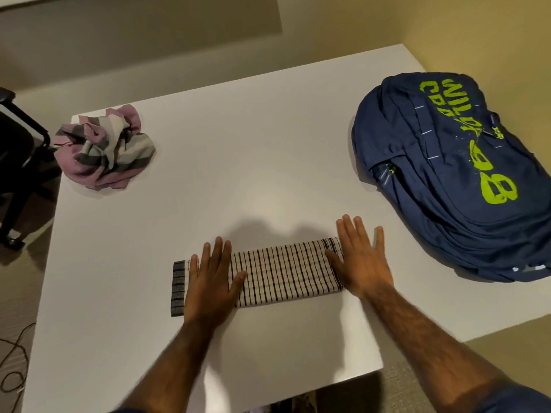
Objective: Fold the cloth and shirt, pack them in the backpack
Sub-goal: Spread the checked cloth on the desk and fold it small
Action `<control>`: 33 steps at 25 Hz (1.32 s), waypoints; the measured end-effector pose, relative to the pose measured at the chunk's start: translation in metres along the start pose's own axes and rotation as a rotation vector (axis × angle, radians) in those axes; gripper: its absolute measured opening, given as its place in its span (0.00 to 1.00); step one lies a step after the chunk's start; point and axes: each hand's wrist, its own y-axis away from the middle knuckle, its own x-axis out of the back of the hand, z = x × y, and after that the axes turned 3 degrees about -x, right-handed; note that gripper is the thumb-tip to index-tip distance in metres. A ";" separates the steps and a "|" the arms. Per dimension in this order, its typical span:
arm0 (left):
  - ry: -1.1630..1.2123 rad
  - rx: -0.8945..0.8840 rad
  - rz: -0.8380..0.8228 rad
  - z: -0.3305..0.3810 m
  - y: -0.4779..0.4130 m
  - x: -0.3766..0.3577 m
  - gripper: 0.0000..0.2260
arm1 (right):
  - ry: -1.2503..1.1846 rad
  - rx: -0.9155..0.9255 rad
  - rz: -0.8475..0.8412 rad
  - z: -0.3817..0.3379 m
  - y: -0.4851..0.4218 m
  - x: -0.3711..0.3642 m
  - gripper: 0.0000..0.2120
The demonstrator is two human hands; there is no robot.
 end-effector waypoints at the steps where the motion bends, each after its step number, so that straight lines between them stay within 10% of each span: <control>1: -0.011 0.040 -0.011 -0.007 0.001 0.003 0.36 | 0.005 -0.006 0.000 0.008 -0.002 0.000 0.36; 7: -0.051 0.173 0.006 -0.001 0.008 0.025 0.39 | 0.034 0.017 0.014 0.022 -0.012 0.000 0.38; 11: 0.070 -0.103 0.040 0.084 -0.011 0.007 0.35 | -0.002 0.037 0.026 0.020 -0.014 0.005 0.37; 18: 0.014 -0.097 -0.028 0.108 -0.016 -0.014 0.35 | -0.171 0.198 0.071 0.033 -0.014 0.027 0.10; 33: -0.025 -0.089 -0.037 0.111 -0.017 -0.009 0.35 | -0.579 -0.200 -0.131 0.026 0.018 0.051 0.11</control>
